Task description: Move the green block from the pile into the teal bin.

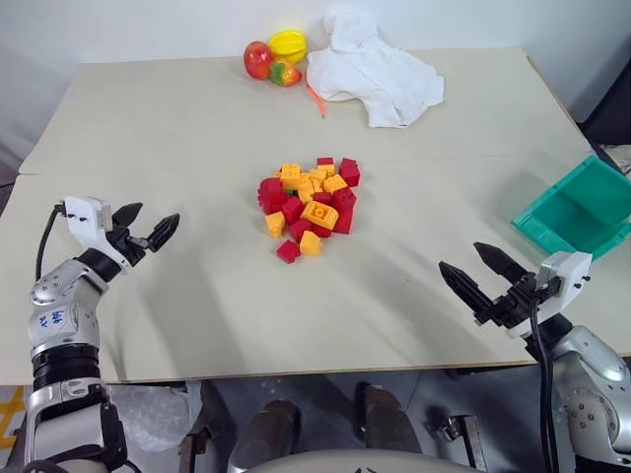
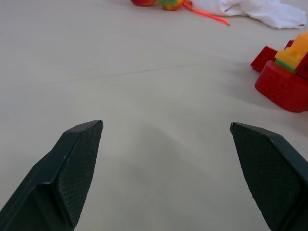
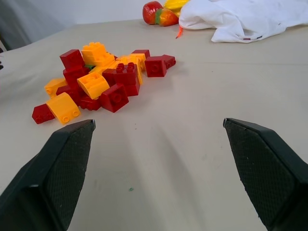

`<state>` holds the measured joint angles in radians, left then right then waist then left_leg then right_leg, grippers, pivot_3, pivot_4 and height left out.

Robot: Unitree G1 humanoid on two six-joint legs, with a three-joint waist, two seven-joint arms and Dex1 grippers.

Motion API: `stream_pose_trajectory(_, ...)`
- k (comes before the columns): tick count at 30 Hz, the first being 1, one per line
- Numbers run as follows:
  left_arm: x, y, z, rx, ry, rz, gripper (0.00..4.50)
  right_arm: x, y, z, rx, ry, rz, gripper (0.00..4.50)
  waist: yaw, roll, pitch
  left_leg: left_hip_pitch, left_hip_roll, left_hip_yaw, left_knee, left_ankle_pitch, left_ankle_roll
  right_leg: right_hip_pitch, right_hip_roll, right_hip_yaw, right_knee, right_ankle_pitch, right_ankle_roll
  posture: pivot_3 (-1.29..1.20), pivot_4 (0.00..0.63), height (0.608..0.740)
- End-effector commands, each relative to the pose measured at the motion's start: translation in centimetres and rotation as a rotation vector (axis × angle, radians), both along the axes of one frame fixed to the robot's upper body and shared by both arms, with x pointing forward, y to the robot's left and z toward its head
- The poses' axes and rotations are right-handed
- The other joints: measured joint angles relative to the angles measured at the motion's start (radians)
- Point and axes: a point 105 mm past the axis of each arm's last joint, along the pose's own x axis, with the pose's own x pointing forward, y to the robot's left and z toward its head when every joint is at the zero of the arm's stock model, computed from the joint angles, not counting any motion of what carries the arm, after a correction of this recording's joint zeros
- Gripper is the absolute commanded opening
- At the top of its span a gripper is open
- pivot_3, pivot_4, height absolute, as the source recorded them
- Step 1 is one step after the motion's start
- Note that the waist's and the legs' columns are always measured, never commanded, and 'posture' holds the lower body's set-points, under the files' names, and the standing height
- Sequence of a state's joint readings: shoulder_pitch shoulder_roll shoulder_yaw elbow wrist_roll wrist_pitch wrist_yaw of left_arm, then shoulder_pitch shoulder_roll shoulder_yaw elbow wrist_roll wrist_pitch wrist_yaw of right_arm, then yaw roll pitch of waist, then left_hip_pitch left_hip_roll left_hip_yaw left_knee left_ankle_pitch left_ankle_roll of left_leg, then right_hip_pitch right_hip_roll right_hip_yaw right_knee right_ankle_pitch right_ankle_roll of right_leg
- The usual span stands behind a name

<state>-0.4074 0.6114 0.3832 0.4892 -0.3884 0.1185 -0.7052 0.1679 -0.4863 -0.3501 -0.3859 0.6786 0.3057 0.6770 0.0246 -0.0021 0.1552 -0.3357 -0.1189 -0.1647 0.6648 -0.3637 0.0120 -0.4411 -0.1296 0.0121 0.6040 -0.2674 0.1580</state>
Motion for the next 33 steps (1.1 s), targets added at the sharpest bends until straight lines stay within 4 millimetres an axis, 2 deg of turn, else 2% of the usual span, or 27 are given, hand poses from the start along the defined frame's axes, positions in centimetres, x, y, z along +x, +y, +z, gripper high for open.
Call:
stream_pose_trajectory(1, 0.0, -0.3, 1.3, 0.053, -0.058, -0.029, 4.5, -0.3, 0.8, 1.2, -0.038, -0.049, 0.049, 4.47, -0.001, 0.0, 0.0, 0.0, 0.0, 0.0, 0.0, 0.0, 0.0, 0.0, 0.0, 0.0, 0.0, 0.0, 0.0, 0.0, 0.15, 0.74)
stream_pose_trajectory(8, 0.0, -1.7, 2.0, 0.134, -0.082, -0.09, 4.5, -0.5, 3.3, 2.3, -0.136, -0.09, 0.175, 4.47, -0.001, 0.0, 0.0, 0.0, 0.0, 0.001, 0.0, 0.0, 0.0, 0.0, 0.0, 0.001, 0.0, 0.0, 0.0, 0.0, 0.15, 0.74)
stream_pose_trajectory(11, -0.4, -3.9, 1.9, 0.187, -0.093, -0.253, 4.5, -0.6, 4.7, 2.4, -0.209, -0.11, 0.263, 4.47, 0.0, 0.0, 0.0, 0.0, 0.0, 0.001, 0.0, 0.0, 0.0, -0.001, 0.0, 0.001, -0.001, 0.0, 0.0, 0.0, 0.15, 0.74)
stream_pose_trajectory(14, 0.8, -5.3, 2.1, 0.224, -0.108, -0.319, 3.89, 0.0, 6.3, 3.0, -0.273, -0.149, 0.34, 4.5, 0.0, -0.001, 0.0, 0.0, 0.0, 0.001, 0.001, 0.0, 0.0, -0.001, 0.0, 0.001, -0.001, 0.0, 0.0, 0.0, 0.15, 0.74)
stream_pose_trajectory(18, 2.9, -6.8, 2.6, 0.24, -0.109, -0.353, 2.67, 0.9, 7.1, 3.8, -0.245, -0.139, 0.386, 4.5, 0.003, -0.001, 0.0, -0.001, -0.001, 0.001, 0.003, 0.0, 0.0, -0.001, 0.0, 0.0, -0.001, 0.0, 0.0, 0.0, 0.15, 0.74)
stream_pose_trajectory(20, 4.5, -7.1, 2.8, 0.279, -0.102, -0.298, 2.02, 1.3, 7.3, 4.1, -0.233, -0.14, 0.391, 4.5, 0.002, -0.001, 0.0, -0.001, -0.001, 0.001, 0.002, 0.0, 0.0, -0.001, 0.0, 0.0, -0.001, 0.0, 0.0, 0.0, 0.15, 0.74)
stream_pose_trajectory(23, 7.1, -9.3, 2.8, 0.279, -0.066, -0.261, 1.03, 1.8, 7.7, 4.3, -0.227, -0.151, 0.378, 4.5, 0.003, -0.002, 0.001, -0.002, -0.001, 0.0, 0.002, -0.001, 0.001, -0.001, -0.001, -0.001, 0.001, 0.001, 0.0, 0.0, 0.15, 0.74)
stream_pose_trajectory(26, 8.6, -11.5, 2.5, 0.273, -0.037, -0.246, 0.12, 1.9, 8.1, 4.4, -0.213, -0.156, 0.365, 4.5, 0.001, -0.002, 0.001, -0.007, -0.004, -0.001, 0.003, -0.001, 0.003, -0.003, -0.002, -0.003, 0.001, 0.001, 0.001, 0.0, 0.15, 0.74)
stream_pose_trajectory(33, 10.1, -17.2, 2.4, 0.237, -0.022, -0.282, 0.04, 0.9, 8.0, 4.0, -0.198, -0.144, 0.309, 4.5, -0.002, -0.004, 0.002, -0.01, -0.005, 0.0, 0.004, -0.002, 0.004, -0.006, -0.003, -0.004, 0.0, 0.001, 0.002, 0.0, 0.15, 0.74)
